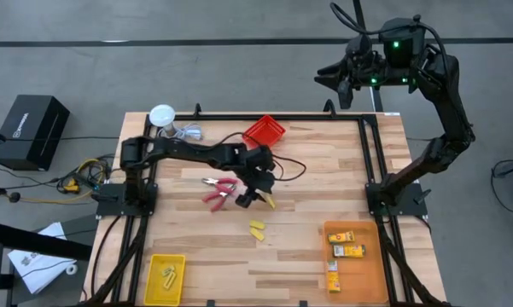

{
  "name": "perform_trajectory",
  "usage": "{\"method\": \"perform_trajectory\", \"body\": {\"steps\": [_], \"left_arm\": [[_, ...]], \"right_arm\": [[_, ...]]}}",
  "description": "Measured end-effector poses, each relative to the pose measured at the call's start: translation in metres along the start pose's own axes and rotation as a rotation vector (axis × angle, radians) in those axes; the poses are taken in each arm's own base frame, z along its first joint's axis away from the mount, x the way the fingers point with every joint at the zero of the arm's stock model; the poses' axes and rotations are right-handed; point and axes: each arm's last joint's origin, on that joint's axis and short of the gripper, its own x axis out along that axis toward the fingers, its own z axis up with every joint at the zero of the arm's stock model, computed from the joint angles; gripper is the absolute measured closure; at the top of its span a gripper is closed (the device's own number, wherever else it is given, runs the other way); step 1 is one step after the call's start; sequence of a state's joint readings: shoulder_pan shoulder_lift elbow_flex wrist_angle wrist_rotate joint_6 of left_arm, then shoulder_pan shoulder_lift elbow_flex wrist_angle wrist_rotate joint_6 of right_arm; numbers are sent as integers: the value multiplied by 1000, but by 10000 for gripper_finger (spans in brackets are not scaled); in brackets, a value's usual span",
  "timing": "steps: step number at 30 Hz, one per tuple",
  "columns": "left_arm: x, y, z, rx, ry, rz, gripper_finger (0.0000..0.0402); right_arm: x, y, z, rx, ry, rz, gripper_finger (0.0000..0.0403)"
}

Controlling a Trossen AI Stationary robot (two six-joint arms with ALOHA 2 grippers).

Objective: Pick & Place School Supplies
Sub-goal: Put the yellow eraser into the yellow bin

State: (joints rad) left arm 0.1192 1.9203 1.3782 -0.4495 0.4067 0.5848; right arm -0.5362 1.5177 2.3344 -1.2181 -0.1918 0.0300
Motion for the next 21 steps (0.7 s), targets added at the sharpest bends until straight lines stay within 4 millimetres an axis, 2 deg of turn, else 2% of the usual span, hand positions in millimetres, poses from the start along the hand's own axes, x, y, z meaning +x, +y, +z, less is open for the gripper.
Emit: {"method": "perform_trajectory", "body": {"steps": [10,21], "left_arm": [[33,-4,-8,13,61,-56,242],[36,-1,-10,63,89,-9,247]], "right_arm": [[0,0,0,-13,5,19,292],[0,0,-1,-28,6,25,292]]}}
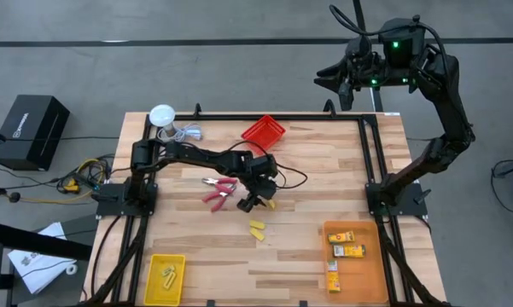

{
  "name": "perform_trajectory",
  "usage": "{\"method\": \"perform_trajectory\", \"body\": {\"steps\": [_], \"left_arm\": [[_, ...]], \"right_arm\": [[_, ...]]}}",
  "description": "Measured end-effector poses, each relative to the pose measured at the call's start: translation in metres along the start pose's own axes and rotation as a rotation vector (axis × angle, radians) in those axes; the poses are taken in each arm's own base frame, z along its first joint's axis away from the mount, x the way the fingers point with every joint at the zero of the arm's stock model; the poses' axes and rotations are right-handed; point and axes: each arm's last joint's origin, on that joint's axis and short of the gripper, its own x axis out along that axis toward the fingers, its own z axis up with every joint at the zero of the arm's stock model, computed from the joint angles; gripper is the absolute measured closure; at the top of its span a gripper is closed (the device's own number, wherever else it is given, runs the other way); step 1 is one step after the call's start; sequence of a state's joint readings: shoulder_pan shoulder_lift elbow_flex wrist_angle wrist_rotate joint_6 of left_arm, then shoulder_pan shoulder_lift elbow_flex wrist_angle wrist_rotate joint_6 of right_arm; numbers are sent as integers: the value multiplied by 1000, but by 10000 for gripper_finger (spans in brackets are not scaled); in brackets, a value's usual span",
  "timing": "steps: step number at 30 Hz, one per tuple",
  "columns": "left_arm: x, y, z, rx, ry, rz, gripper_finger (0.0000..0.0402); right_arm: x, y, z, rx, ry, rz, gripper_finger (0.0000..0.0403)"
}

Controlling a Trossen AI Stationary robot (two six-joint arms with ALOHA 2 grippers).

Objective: Pick & Place School Supplies
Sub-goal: Put the yellow eraser into the yellow bin

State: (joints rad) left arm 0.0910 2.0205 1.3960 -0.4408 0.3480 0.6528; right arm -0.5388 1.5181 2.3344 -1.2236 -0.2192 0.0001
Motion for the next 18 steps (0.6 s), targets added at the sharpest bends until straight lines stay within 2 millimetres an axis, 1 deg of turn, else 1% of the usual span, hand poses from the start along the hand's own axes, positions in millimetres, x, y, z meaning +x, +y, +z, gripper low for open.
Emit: {"method": "perform_trajectory", "body": {"steps": [18], "left_arm": [[-1,7,1,14,-21,54,247]], "right_arm": [[0,0,0,-1,-2,0,292]]}}
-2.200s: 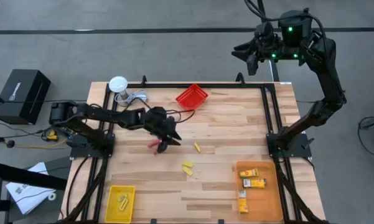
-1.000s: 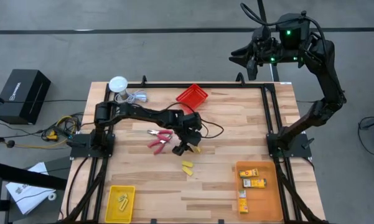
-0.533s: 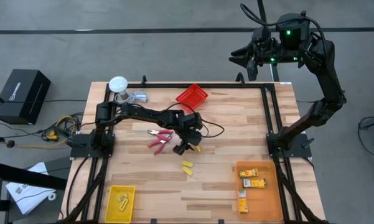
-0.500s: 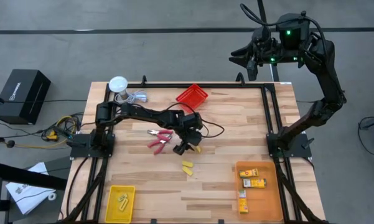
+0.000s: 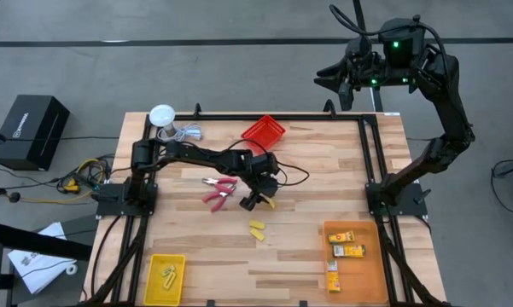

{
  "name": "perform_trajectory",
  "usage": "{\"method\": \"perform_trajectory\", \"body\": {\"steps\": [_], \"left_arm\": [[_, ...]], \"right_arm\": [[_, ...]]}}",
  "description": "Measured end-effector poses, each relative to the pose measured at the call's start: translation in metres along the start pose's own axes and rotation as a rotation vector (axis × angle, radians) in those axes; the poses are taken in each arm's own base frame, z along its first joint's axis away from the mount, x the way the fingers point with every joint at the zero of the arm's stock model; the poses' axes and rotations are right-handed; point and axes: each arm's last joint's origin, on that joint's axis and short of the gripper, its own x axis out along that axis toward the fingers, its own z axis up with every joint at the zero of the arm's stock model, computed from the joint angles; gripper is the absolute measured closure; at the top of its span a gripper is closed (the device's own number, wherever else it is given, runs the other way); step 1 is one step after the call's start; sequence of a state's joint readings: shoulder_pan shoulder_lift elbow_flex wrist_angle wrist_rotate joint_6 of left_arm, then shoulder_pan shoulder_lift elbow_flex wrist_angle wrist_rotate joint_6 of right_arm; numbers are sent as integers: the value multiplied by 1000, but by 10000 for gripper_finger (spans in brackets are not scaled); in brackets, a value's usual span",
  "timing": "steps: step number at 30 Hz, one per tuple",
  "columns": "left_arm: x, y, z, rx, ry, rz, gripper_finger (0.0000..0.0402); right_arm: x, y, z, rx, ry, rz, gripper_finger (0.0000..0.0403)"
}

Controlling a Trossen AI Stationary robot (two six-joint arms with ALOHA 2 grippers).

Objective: Pick & Place School Supplies
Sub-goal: Put the yellow eraser into the yellow bin

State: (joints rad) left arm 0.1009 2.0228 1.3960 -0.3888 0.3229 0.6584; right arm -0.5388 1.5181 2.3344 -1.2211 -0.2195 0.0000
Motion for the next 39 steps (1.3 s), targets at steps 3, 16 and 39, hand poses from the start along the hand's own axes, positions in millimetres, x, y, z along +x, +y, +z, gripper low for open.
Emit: {"method": "perform_trajectory", "body": {"steps": [3,16,39], "left_arm": [[3,1,-1,-1,7,5,247],[26,0,-15,-30,65,-19,247],[40,1,-21,-129,82,2,373]], "right_arm": [[0,0,0,0,-2,0,292],[0,1,0,7,-2,19,292],[0,1,0,-5,-3,19,292]]}}
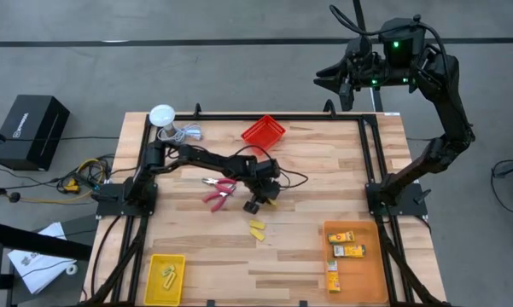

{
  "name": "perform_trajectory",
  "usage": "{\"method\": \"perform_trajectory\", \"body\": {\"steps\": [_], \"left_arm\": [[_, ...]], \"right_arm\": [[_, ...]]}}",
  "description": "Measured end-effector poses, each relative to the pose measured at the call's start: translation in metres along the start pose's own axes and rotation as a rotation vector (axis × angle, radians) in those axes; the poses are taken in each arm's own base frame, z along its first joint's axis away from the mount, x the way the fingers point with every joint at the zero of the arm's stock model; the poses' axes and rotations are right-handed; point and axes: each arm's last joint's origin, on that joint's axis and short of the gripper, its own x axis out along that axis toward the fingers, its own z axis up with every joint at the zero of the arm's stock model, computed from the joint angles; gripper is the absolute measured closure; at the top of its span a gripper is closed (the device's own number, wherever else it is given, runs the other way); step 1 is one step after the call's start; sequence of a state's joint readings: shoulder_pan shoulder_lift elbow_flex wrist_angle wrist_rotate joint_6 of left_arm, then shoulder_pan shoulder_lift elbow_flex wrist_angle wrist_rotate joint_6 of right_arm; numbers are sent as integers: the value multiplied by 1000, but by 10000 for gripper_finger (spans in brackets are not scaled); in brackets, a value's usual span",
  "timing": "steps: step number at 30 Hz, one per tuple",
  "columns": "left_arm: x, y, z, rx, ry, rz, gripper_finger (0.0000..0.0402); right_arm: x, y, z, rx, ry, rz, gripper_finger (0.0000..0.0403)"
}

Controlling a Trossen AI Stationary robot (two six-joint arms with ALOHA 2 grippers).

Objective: Pick & Place School Supplies
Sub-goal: Put the yellow eraser into the yellow bin

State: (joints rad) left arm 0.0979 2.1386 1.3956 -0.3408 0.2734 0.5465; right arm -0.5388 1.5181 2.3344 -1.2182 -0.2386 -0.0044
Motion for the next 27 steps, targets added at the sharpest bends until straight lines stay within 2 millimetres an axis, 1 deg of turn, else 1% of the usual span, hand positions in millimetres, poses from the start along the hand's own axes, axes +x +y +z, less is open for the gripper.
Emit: {"method": "perform_trajectory", "body": {"steps": [3,7,10,12,15,19,24,27], "left_arm": [[-3,2,2,-40,-2,30,373],[-13,7,12,-84,-37,70,373],[-30,10,20,-134,-89,101,373],[-45,15,25,-176,-137,127,373],[-76,28,29,-255,-229,186,373],[-121,49,25,-358,-319,293,373],[-180,70,10,-473,-406,435,373],[-210,79,-1,-527,-458,496,373]], "right_arm": [[0,0,0,-4,-1,0,292],[0,0,2,-8,-17,0,292],[0,0,5,-17,-47,-1,292],[0,0,6,-21,-58,-1,292],[0,0,7,-25,-75,-1,292],[-1,0,11,-47,-115,-2,292],[-1,0,16,-61,-159,-3,292],[-1,0,16,-62,-162,0,292]]}}
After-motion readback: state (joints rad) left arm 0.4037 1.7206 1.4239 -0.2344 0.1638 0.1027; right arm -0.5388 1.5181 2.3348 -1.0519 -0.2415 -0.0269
